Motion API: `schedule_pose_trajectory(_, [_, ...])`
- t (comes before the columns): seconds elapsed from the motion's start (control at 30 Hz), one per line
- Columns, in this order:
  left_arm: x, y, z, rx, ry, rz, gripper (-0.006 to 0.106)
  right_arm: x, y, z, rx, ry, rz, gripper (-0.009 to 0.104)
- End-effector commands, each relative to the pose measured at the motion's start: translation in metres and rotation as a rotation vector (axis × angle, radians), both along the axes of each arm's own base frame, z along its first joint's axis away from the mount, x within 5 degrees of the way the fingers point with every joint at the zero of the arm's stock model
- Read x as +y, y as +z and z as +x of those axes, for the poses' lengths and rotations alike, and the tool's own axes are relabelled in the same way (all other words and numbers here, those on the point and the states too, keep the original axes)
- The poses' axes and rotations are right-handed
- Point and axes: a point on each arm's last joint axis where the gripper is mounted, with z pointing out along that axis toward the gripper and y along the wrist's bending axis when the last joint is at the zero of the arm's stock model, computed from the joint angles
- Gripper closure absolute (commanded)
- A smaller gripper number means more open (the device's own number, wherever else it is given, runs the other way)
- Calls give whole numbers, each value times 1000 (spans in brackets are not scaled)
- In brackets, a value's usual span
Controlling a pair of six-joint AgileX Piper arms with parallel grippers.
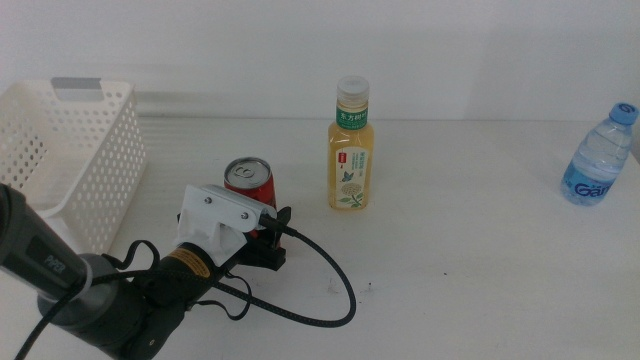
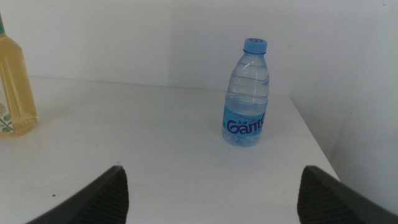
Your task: Use arms to grab the bottles and put them into the dustbin to the left of the table.
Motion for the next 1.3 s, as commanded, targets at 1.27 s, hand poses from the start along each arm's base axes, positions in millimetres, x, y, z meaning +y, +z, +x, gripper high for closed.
schedule_pose_trajectory(1.27, [31,208,-22,321,225,176,66,0,0,0,-10,-6,-13,2])
